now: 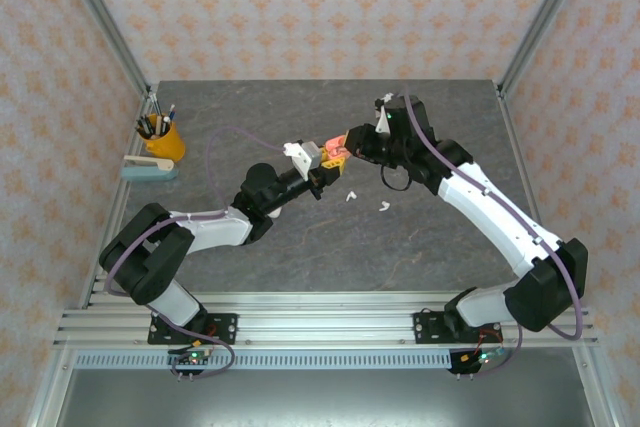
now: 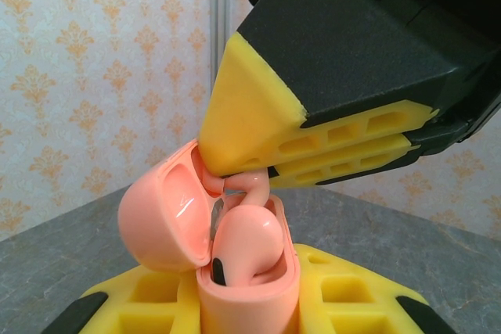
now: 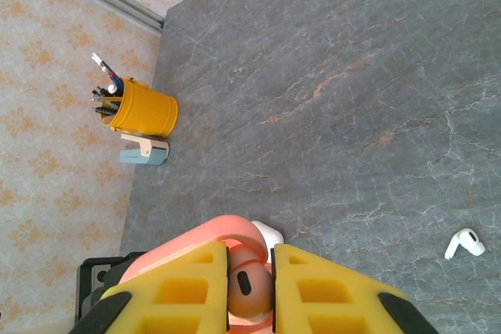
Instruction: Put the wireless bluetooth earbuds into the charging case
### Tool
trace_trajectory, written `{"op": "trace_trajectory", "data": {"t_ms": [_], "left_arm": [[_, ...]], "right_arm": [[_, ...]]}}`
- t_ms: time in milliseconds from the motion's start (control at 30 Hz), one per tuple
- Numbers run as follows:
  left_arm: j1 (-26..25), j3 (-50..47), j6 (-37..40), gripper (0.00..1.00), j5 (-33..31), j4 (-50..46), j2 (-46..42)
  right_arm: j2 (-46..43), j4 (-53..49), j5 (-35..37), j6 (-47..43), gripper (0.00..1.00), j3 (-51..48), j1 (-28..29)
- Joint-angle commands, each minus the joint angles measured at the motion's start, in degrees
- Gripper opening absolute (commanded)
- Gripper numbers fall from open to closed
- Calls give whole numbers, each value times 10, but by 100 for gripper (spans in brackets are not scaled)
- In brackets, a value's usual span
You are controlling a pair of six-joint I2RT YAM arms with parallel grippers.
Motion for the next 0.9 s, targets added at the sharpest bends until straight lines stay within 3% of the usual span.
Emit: {"op": "trace_trajectory", "data": {"t_ms": [0,467,867], "left_arm": [[3,23,-1,0,6,24,-1],[3,25,-1,0,13,19,-4],[3,29,-4,0,17,18,0]], "right_arm": [[-13,-24,12,-17,14,14,-1],[-41,-83,91,-99,10,46,-5],[-40,-67,85,-157,9,63,-4]]}}
